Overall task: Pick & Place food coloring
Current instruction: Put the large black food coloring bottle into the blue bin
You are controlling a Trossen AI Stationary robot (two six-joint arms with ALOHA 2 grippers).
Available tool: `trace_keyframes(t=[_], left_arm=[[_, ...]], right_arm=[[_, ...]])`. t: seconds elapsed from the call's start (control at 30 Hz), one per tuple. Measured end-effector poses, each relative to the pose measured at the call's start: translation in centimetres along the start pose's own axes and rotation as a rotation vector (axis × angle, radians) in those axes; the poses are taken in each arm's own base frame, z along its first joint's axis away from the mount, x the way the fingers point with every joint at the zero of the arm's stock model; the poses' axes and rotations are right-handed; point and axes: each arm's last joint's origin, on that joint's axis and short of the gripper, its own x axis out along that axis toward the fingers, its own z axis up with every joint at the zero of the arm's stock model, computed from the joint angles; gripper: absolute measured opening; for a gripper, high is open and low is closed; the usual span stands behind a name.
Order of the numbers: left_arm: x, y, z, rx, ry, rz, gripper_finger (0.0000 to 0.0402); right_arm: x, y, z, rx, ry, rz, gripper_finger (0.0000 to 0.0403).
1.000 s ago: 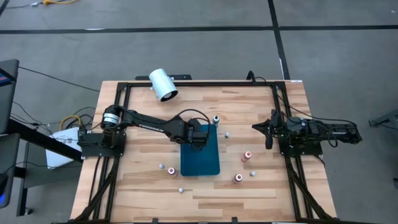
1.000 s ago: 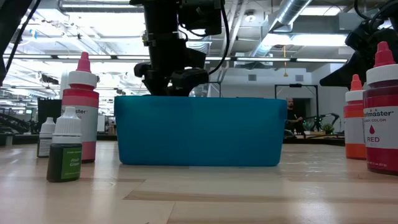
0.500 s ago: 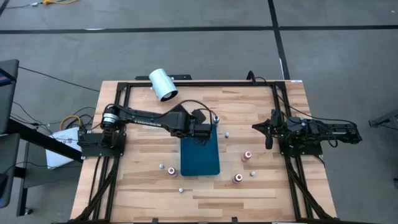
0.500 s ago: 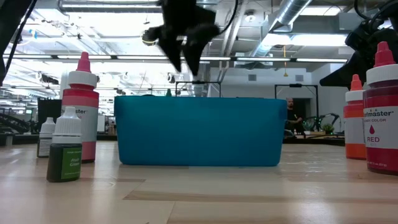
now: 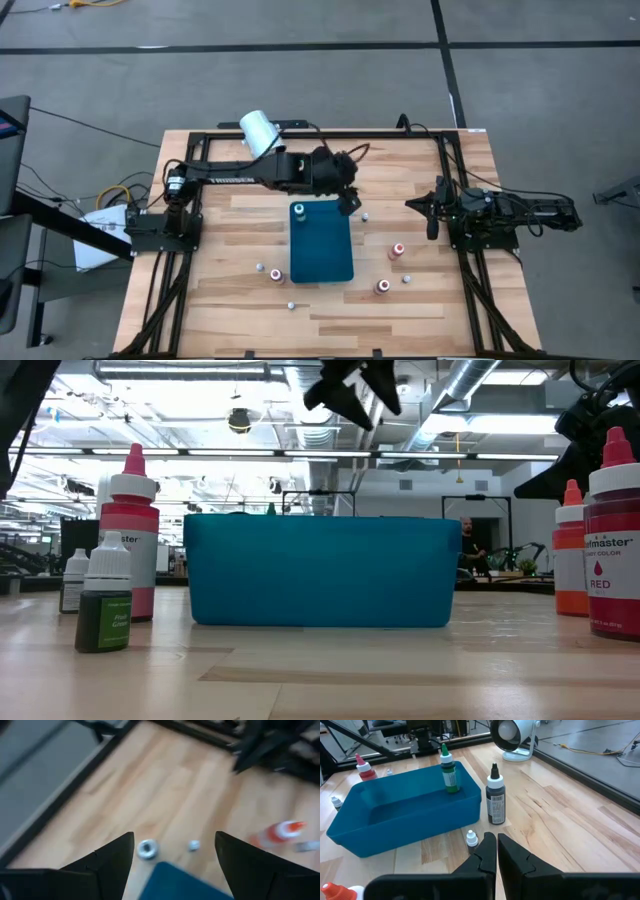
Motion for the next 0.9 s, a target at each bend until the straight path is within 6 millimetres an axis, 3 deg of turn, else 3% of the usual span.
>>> trace_keyframes(t=[0.13,0.43,0.9], left_arm=[[0.6,1.4,0.6,-0.051,0.024,-0.079,0.027],[2.3,4.3,0.9,-0.195,0.079,-0.065,0.027],[9.4,4.2,-2.6,-0.185,0.253,0.044,0.0269]], right_arm=[[0.0,0.0,0.0,0.0,0.0,0.0,0.0007],[0.0,0.0,0.0,0.0,0.0,0.0,0.0007],[0.0,0.0,0.0,0.0,0.0,0.0,0.0007]])
